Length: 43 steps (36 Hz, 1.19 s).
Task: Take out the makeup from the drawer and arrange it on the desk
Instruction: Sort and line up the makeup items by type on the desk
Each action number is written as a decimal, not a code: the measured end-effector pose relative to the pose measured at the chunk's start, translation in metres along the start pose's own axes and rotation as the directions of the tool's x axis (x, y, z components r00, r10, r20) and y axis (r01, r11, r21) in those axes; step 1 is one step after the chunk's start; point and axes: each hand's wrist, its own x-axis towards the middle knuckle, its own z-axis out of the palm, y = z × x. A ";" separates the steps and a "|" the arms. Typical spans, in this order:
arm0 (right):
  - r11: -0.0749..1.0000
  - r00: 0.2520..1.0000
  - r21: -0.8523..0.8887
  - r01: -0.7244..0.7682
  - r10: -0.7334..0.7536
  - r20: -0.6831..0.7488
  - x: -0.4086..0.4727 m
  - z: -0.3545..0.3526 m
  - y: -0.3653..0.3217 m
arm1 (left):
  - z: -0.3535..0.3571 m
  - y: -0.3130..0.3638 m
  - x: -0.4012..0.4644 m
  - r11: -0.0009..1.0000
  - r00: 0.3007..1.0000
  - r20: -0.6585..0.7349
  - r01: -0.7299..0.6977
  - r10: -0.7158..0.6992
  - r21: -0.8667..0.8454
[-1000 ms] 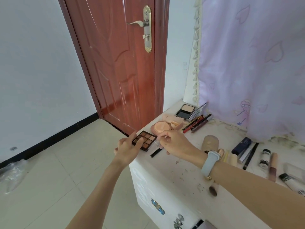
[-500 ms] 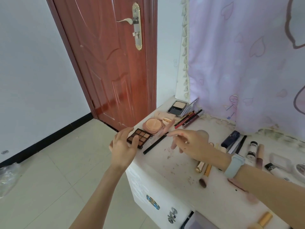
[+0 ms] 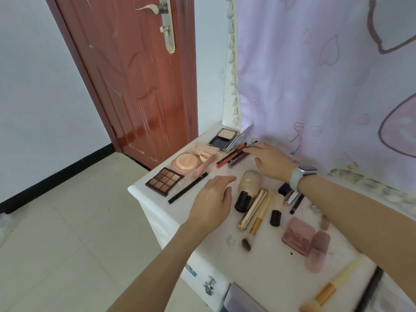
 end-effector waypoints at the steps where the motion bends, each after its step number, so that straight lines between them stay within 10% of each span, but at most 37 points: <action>1: 0.999 0.999 -0.033 0.038 -0.038 0.006 0.004 0.002 0.001 | 0.005 -0.005 0.000 0.999 1.000 0.016 0.020 -0.021 0.039; 22: 0.926 0.966 -0.293 0.238 -0.258 -0.028 -0.001 0.009 0.031 | 0.022 -0.026 -0.005 0.951 0.994 0.107 -0.028 -0.005 0.307; 30: 0.914 0.937 0.397 0.089 0.059 -0.344 -0.024 -0.026 0.005 | 0.016 -0.019 -0.004 0.988 0.997 0.051 0.050 -0.058 0.149; 37: 0.906 0.987 0.423 0.032 -0.095 0.130 -0.073 -0.043 -0.029 | 0.006 -0.004 -0.011 0.977 0.985 -0.145 0.059 -0.090 -0.205; 43: 0.708 0.921 0.695 -0.123 -0.181 0.346 -0.097 -0.050 -0.048 | -0.001 0.006 -0.025 0.985 0.985 -0.095 -0.153 0.145 -0.078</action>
